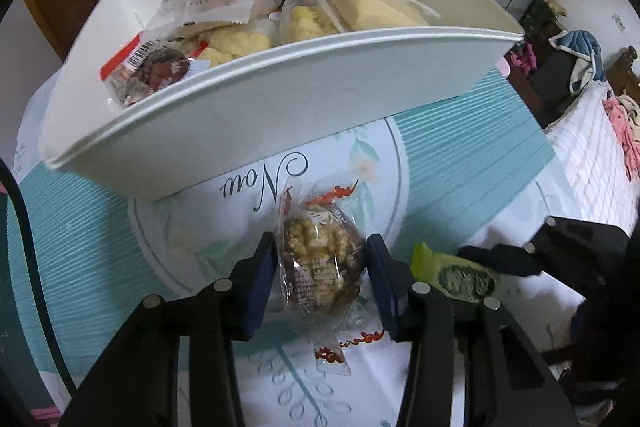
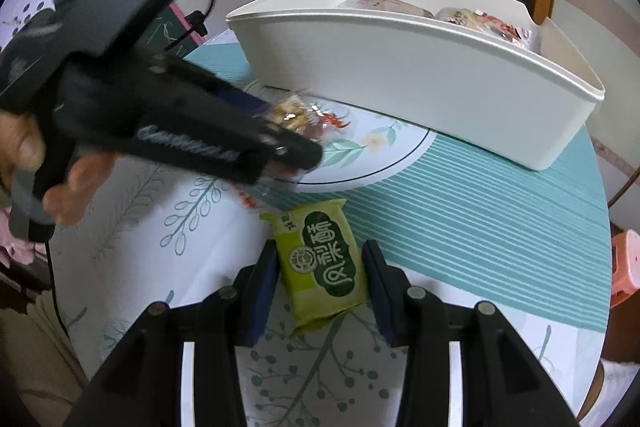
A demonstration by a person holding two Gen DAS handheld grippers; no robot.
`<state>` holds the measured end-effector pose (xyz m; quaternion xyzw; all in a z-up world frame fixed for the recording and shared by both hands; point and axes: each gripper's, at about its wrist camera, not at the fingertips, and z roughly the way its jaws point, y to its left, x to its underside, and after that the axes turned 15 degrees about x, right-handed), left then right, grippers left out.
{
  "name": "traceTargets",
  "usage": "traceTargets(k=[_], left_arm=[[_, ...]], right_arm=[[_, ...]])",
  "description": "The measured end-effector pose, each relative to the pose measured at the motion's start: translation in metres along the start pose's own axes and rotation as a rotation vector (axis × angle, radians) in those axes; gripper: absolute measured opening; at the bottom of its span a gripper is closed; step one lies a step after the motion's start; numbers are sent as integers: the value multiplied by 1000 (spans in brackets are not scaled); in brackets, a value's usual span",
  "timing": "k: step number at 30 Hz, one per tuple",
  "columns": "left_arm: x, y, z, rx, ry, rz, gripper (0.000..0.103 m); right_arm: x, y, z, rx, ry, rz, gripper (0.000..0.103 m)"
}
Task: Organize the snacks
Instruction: 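Carry both packs over the white tray and open both tools to drop them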
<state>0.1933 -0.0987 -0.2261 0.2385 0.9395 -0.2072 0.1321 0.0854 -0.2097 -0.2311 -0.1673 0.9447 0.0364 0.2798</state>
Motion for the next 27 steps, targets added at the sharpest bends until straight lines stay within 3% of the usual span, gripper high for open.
traceTargets(k=[13, 17, 27], left_arm=[[18, -24, -88, 4, -117, 54, 44], [25, -27, -121, -35, -174, 70, 44], [6, -32, -184, -129, -295, 83, 44]], right_arm=[[-17, 6, -57, 74, -78, 50, 42], [-28, 4, -82, 103, -112, 89, 42], [-78, -7, -141, 169, -217, 195, 42]])
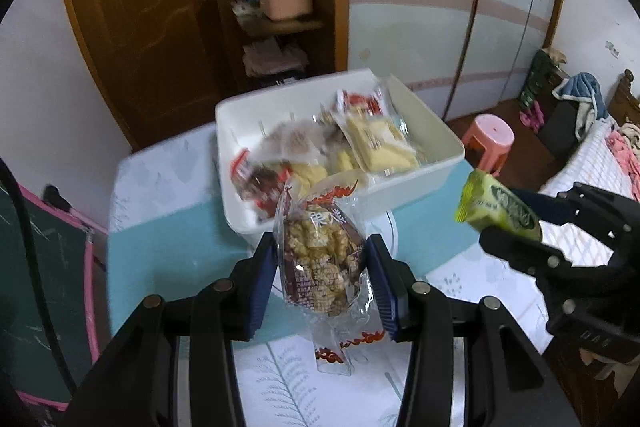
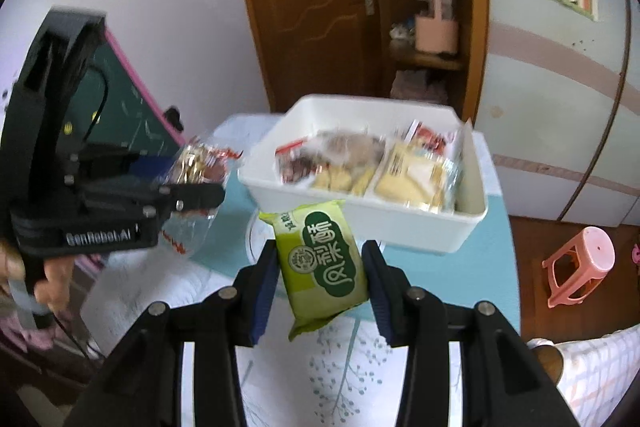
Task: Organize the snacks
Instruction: 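Carry both packs over the white tray and open both tools to drop them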
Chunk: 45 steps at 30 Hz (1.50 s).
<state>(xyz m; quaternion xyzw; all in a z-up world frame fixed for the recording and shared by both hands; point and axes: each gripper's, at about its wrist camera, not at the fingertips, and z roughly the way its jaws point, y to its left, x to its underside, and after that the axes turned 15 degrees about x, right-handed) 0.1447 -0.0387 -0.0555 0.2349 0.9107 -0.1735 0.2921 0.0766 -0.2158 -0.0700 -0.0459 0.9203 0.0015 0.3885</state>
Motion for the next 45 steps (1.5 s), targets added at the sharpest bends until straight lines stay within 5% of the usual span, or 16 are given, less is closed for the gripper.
traceTargets(k=[10, 20, 39, 41, 43, 45], left_arm=[[-60, 4, -26, -56, -97, 25, 44], [-128, 30, -10, -83, -162, -25, 44], [-151, 62, 96, -115, -77, -72, 46], [-148, 68, 106, -125, -75, -84, 51], [-144, 71, 110, -158, -75, -89, 91], [-140, 75, 113, -180, -84, -99, 103]], right_arm=[[-78, 0, -16, 67, -87, 61, 42], [-144, -13, 2, 108, -153, 113, 43], [-158, -48, 106, 151, -3, 211, 44], [-156, -48, 115, 147, 16, 215, 44], [-152, -48, 124, 133, 44, 224, 50], [-147, -49, 130, 137, 59, 239, 58]])
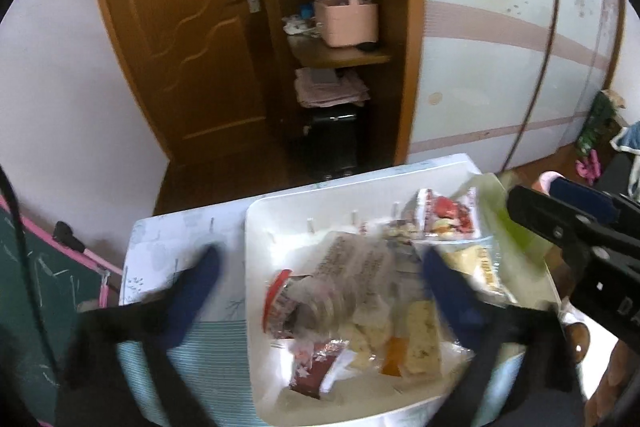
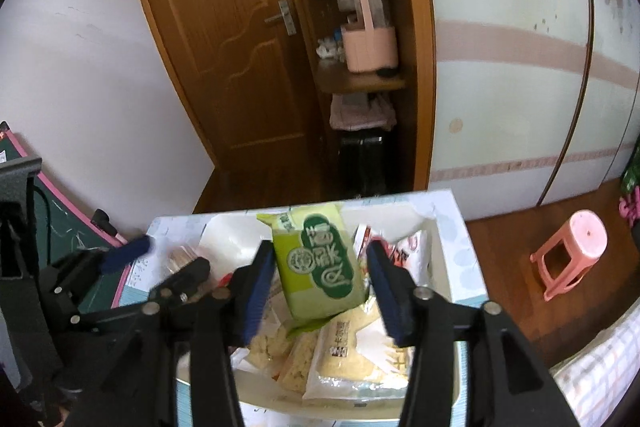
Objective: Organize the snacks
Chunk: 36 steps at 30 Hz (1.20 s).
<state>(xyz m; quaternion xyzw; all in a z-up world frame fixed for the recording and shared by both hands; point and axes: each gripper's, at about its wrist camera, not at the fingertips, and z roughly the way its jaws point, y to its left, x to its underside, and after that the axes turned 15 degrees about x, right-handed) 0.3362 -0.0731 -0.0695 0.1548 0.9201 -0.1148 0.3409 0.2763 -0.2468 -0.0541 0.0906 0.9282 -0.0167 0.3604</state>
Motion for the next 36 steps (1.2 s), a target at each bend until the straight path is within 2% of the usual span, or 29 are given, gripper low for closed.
traceTargets(k=[2, 7, 18, 27, 32, 36], left_arm=[[5, 5, 6, 17, 26, -16, 103], [13, 16, 22, 38, 110, -63, 103], [22, 20, -7, 43, 114, -112, 103], [36, 15, -88, 53, 37, -120, 103], [62, 6, -141, 84, 1, -129, 103], [95, -6, -181, 86, -27, -126, 103]], right_arm=[[3, -1, 4, 5, 5, 7, 64], [9, 1, 9, 6, 27, 8, 66], [19, 6, -10, 32, 41, -15, 66], [39, 1, -69, 48, 27, -7, 66], [64, -1, -110, 28, 18, -14, 66], [88, 0, -137, 15, 28, -18, 66]])
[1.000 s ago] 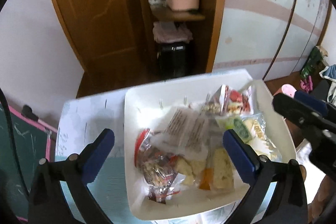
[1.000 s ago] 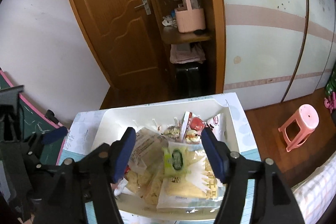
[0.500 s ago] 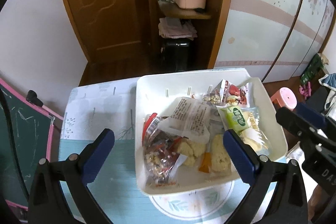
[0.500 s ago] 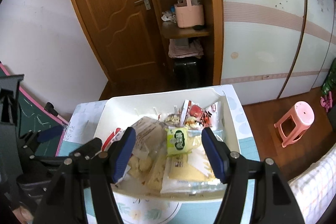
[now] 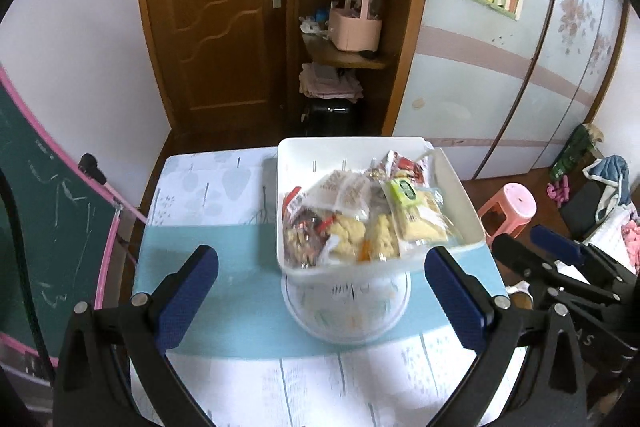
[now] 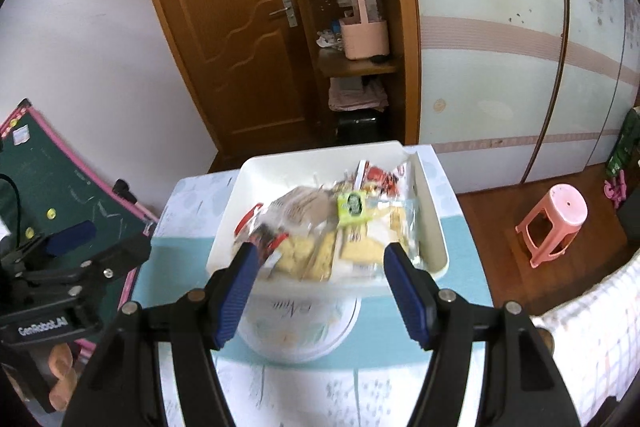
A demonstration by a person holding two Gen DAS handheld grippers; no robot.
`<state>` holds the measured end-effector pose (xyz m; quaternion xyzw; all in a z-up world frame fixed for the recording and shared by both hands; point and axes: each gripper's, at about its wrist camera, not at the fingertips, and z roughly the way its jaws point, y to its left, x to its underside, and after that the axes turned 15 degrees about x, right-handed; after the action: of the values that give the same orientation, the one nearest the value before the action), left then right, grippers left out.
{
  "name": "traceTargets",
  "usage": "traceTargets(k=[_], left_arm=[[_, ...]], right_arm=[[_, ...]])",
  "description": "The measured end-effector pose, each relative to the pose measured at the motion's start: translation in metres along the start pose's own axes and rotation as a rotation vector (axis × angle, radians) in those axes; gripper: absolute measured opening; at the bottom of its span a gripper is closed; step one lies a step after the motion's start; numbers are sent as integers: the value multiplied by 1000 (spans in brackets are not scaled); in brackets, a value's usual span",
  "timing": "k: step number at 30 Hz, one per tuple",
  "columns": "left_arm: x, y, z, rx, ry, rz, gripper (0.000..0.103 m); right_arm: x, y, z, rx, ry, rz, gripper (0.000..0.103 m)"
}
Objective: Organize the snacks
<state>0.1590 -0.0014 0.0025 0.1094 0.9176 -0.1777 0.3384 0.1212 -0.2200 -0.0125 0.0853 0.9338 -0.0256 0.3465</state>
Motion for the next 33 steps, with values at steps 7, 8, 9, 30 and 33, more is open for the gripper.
traceTargets(k=[7, 8, 9, 30, 33], left_arm=[[57, -20, -54, -43, -34, 49, 103], [65, -23, -60, -51, -31, 54, 103], [71, -25, -65, -57, -32, 55, 103], [171, -33, -104, -141, -7, -41, 103], [175, -27, -105, -127, -4, -74, 103]], right_arm=[[44, 5, -50, -6, 4, 0, 66], [51, 6, -58, -8, 0, -2, 66], [58, 7, -64, -13, 0, -5, 66], [163, 13, -106, 75, 18, -1, 74], [167, 14, -108, 72, 10, -15, 74]])
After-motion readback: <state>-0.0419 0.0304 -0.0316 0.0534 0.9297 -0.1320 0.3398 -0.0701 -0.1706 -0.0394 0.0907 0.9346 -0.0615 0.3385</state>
